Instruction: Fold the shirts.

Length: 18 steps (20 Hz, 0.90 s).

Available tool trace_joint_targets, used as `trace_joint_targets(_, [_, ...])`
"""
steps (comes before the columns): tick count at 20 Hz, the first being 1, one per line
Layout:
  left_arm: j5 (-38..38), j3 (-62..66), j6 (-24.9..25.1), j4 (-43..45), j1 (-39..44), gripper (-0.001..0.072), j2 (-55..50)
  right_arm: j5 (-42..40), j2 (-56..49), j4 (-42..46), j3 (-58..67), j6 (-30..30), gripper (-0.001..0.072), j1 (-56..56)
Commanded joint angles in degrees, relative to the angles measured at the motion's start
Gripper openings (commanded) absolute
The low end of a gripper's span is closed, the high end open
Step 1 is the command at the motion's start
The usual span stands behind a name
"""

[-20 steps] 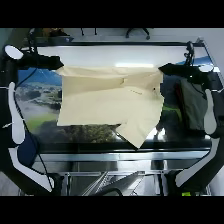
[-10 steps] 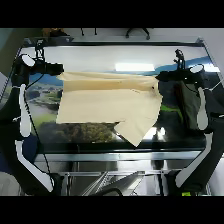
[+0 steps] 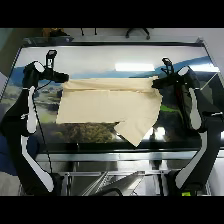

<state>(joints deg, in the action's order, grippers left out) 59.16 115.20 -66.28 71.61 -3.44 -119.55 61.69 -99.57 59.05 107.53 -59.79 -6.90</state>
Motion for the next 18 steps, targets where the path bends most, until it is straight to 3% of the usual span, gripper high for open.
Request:
trace_joint_targets(1, [2.1, 0.1, 0.8, 3.4, 0.4, 0.0015, -1.4, -0.5, -0.4, 2.9, 0.0, -2.4, 0.0026, 0.6])
trace_joint_targets(3, [2.3, 0.1, 0.7, 3.9, 0.4, 0.0018, -1.0, -0.8, -0.2, 2.9, 0.0, -2.6, 0.0026, 0.6])
trace_joint_targets(4, [2.7, 0.1, 0.7, 3.8, 0.4, 0.0120, -0.8, -0.7, -0.1, 2.8, 0.0, -2.6, 0.0031, 0.6])
trace_joint_targets(5, [3.2, 0.1, 0.7, 3.7, 0.4, 0.0569, -0.3, -0.7, 0.2, 2.6, 0.1, -2.7, 0.0172, 0.6])
trace_joint_targets(6, [3.5, 0.2, 0.0, 3.5, 0.4, 0.0669, 0.3, -0.8, 0.8, 2.7, 0.1, -3.1, 0.0421, 0.6])
trace_joint_targets(7, [4.0, 0.2, -0.3, 3.5, 0.4, 0.0662, 1.2, -0.8, 1.9, 2.8, 0.1, -3.8, 0.0499, 0.4])
trace_joint_targets(11, [8.8, 0.2, -2.6, 6.6, -1.0, 0.0661, 9.1, 3.8, 10.6, 3.5, 0.1, -9.2, 0.0499, -2.8])
trace_joint_targets(14, [19.0, -1.8, -7.4, 5.8, -5.6, 0.0662, 13.5, 18.1, 16.1, 4.2, -2.2, -15.1, 0.0496, -8.8])
trace_joint_targets(16, [22.7, -9.0, -8.1, 0.8, -9.7, 0.0661, 15.6, 24.8, 20.1, 3.8, -10.2, -15.8, 0.0379, -11.6])
trace_joint_targets(18, [24.0, -18.1, -8.1, -7.3, -13.6, 0.0661, 16.3, 24.1, 26.3, 3.7, -23.8, -17.0, 0.0371, -12.8])
